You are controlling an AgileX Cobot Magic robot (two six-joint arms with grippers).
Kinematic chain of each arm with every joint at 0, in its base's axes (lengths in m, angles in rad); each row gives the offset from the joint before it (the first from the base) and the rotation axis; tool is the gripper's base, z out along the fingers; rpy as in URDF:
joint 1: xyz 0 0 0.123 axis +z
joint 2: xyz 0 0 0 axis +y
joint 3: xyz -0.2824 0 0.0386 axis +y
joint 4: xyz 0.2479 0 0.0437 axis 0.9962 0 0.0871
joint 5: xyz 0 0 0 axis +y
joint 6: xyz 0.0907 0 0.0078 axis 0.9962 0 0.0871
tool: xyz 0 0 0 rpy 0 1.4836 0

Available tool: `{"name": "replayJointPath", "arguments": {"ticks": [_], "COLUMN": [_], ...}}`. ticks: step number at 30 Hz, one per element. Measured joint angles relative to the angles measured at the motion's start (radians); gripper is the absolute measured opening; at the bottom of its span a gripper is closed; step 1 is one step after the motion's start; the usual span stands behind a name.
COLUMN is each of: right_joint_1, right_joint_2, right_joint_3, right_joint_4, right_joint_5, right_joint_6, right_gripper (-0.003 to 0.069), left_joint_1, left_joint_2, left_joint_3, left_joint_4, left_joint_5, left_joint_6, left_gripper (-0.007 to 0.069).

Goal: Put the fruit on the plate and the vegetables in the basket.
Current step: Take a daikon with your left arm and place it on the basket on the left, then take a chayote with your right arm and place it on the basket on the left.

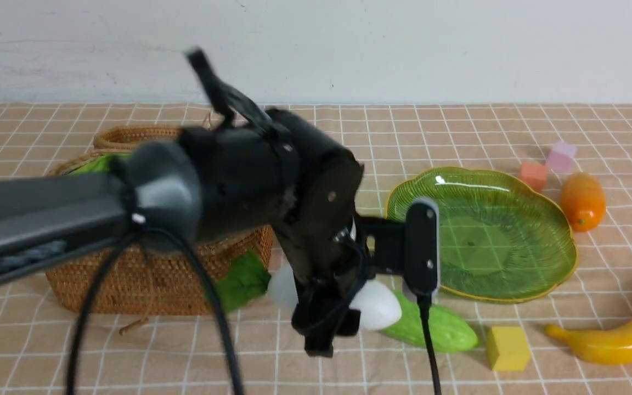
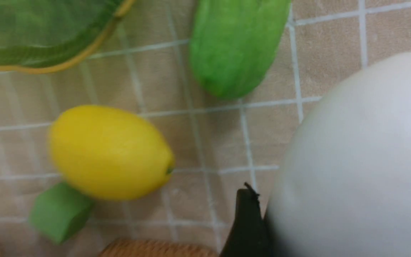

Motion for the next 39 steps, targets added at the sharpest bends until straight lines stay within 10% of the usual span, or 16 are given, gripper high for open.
{"name": "replayJointPath", "arguments": {"ticks": [6, 18, 22, 29, 39], "right_joint_1": [0.000, 0.000, 0.000, 0.000, 0.034], "right_joint_2": [0.000, 0.007, 0.086, 0.367, 0.759], "right_joint_3": [0.000, 0.000, 0.000, 0.000, -0.042], "right_joint_4": [0.000, 0.001, 0.007, 0.022, 0.146], "right_joint_5": [-0.048, -0.053, -0.063, -0.126, -0.222], "right_joint_6": [0.000, 0.000, 0.000, 0.000, -0.207], "right_gripper": [0.0159, 0.0162, 0.0162, 0.0155, 0.0083], "left_joint_1": [0.139, 0.378, 0.329, 0.155, 0.040], "left_joint_2": [-0.145, -0.068, -0.119, -0.397, -0.934], "left_joint_3": [-0.010, -0.008, -0.004, 0.028, 0.462], "left_joint_4": [0.212, 0.215, 0.157, 0.119, -0.011], "left_joint_5": [0.017, -0.093, -0.049, 0.036, -0.043], "left_joint_6": [-0.150, -0.220, -0.398, -0.948, -1.079], "left_gripper": [0.0508, 0.0665, 0.0556, 0.0015, -0.0013]}}
